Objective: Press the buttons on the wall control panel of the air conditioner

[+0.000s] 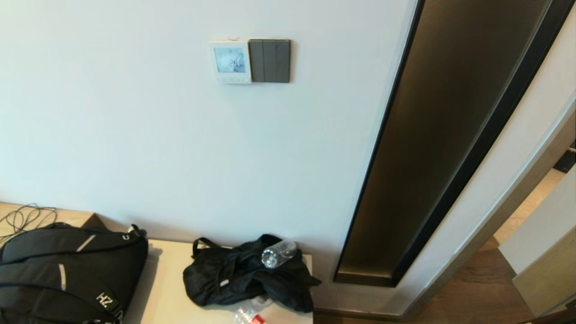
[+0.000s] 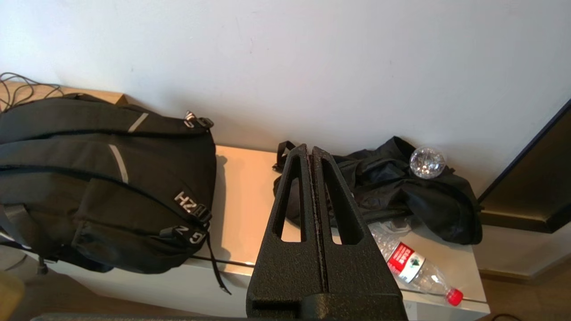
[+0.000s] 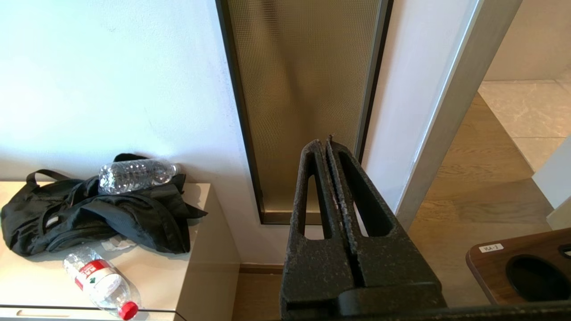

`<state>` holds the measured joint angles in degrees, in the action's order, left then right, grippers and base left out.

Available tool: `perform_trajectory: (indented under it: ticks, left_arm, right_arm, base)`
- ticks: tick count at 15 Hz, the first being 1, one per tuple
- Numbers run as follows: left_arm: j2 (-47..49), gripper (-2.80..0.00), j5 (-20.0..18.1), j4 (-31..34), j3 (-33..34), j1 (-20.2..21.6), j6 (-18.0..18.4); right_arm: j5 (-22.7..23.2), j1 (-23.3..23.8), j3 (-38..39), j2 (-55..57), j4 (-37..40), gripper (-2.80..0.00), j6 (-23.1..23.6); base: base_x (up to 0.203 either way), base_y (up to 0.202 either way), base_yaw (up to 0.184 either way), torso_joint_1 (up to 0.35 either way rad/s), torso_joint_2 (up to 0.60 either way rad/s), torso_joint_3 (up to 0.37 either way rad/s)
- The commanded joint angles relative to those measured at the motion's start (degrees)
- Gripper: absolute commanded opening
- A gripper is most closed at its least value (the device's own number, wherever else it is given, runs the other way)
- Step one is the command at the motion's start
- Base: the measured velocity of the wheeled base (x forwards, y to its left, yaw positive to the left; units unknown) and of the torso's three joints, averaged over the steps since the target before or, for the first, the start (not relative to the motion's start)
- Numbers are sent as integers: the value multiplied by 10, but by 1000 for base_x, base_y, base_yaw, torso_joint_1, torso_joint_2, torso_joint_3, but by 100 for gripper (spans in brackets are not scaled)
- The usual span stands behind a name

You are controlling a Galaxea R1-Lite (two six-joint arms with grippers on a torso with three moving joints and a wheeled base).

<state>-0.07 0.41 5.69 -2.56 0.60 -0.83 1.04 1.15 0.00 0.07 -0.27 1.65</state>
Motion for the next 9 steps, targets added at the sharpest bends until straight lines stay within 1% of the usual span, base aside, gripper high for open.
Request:
perform_trajectory:
  ticks: [1,9]
  left_arm:
    - [1,-280,0,0,0,0,-1]
    - [1,-280,0,0,0,0,-1]
  right_arm:
    - [0,0,1,0,0,-280,0]
    - [0,0,1,0,0,-280,-1]
  base:
    - [0,0,0,0,0,0]
    - [0,0,0,0,0,0]
